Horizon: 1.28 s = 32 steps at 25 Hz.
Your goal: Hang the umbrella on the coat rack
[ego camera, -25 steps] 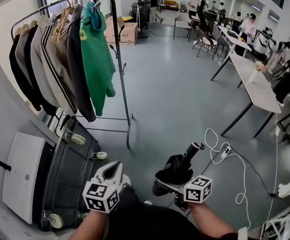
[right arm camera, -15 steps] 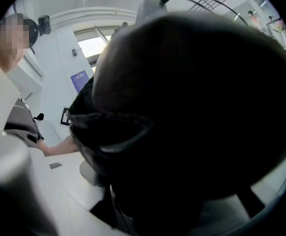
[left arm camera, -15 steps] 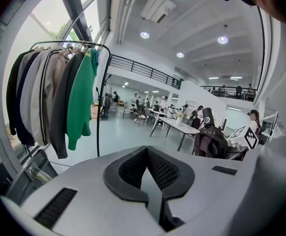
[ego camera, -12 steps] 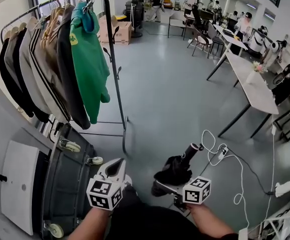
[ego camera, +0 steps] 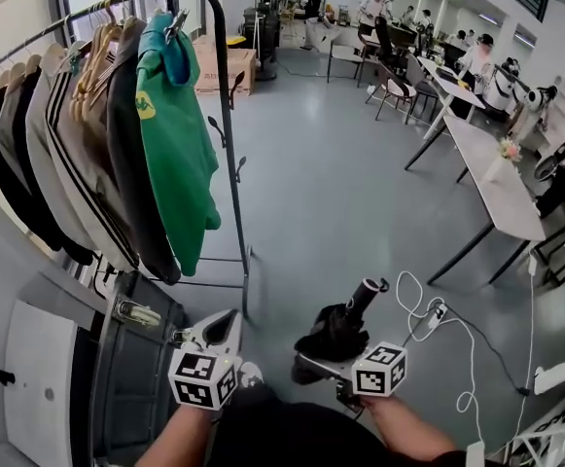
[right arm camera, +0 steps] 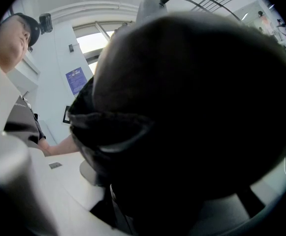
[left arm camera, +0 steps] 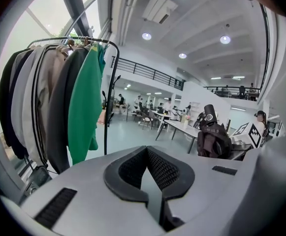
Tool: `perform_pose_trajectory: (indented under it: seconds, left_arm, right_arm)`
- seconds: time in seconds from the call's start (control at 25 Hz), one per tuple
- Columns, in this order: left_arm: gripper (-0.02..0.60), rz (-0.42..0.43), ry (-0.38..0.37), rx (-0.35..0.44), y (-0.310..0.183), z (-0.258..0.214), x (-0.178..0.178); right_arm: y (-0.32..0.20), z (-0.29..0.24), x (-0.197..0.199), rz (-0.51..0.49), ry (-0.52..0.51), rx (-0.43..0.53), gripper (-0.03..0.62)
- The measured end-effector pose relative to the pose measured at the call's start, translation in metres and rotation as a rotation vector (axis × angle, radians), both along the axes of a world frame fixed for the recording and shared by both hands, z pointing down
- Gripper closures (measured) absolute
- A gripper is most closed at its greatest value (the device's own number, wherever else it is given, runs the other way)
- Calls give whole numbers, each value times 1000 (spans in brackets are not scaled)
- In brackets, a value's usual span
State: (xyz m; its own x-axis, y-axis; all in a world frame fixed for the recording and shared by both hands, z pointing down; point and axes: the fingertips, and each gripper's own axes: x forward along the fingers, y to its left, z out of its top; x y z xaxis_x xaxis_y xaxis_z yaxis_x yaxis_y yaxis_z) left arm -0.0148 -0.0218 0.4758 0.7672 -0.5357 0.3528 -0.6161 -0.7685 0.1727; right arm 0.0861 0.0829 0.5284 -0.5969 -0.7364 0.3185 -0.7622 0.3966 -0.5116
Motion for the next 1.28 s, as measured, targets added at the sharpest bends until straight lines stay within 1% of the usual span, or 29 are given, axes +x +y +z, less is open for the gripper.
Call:
perform_pose_trajectory:
  seconds: [0.12,0.2,0.32,0.44,0.6,0.88,1.08,1.28]
  left_arm:
    - [566,36,-24,-2,-29,0,3]
    - [566,41,-31,-1,-48,1,1]
    - [566,43,-20,-2,-74,0,-1]
    - [566,48,-12,13,-102,-3,-2]
    - [566,74,4,25,-130,-7,3]
    - [566,125,0,38,-163,-13,12]
    - [566,115,2,28,-180,-11,10]
    - [566,100,-6,2,-189,1,9]
  right_arm:
    - [-36,-5,-4,-6,4,1,342]
    - [-58,-8,-7,-11,9,3,342]
    - [-85,-10,-9,-16,20,1,342]
    - [-113,-10,-10,-13,30,5,342]
    - [-145,-12,-9,-9,44,13,342]
    - [-183,-9,-8,16,43,9,342]
    - [-195,0,-11,14,29,-11,342]
    - [-208,4,-11,-1,22,-23,342]
